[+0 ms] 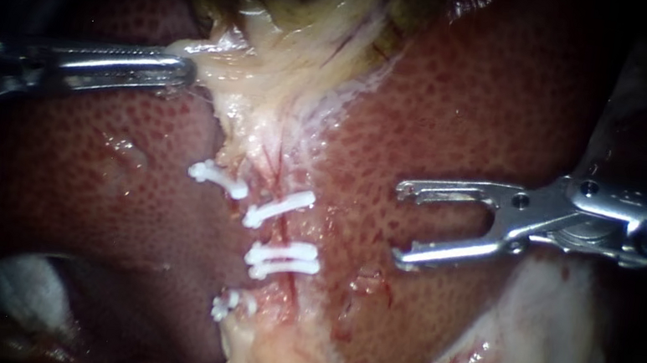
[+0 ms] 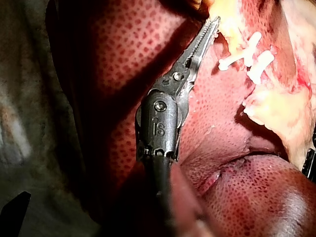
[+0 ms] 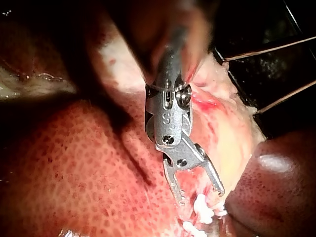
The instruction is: Going back third clip right tube
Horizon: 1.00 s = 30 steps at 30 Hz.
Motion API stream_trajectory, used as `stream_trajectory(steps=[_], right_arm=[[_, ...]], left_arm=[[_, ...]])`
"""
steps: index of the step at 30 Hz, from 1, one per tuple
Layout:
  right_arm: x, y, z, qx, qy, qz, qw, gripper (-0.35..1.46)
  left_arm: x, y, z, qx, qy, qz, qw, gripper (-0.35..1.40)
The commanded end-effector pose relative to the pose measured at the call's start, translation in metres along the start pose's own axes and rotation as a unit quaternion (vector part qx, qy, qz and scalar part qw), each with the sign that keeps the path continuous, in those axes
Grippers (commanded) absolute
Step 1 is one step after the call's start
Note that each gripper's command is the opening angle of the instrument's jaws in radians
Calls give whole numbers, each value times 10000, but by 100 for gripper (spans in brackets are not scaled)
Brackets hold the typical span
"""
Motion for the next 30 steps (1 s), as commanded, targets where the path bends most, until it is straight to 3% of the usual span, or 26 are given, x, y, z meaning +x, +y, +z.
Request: stream_trajectory(steps=[1, 10, 15, 20, 30], right_arm=[[0, 0, -1, 2, 0, 0, 10000, 50], [-3, 1, -6, 8, -2, -1, 10000, 50], [-3, 1, -6, 6, -2, -1, 10000, 50], [-3, 2, -6, 4, -2, 0, 10000, 50], [-3, 2, -6, 3, -2, 0, 10000, 50]], left_arm=[[-3, 2, 7, -29, -24, 16, 10000, -35], [-27, 10, 70, -174, -171, 118, 9996, -35], [-38, 9, 93, -217, -222, 119, 9994, -35], [-39, 11, 101, -246, -220, 126, 9994, -35], [-39, 10, 98, -258, -221, 126, 9993, -35]])
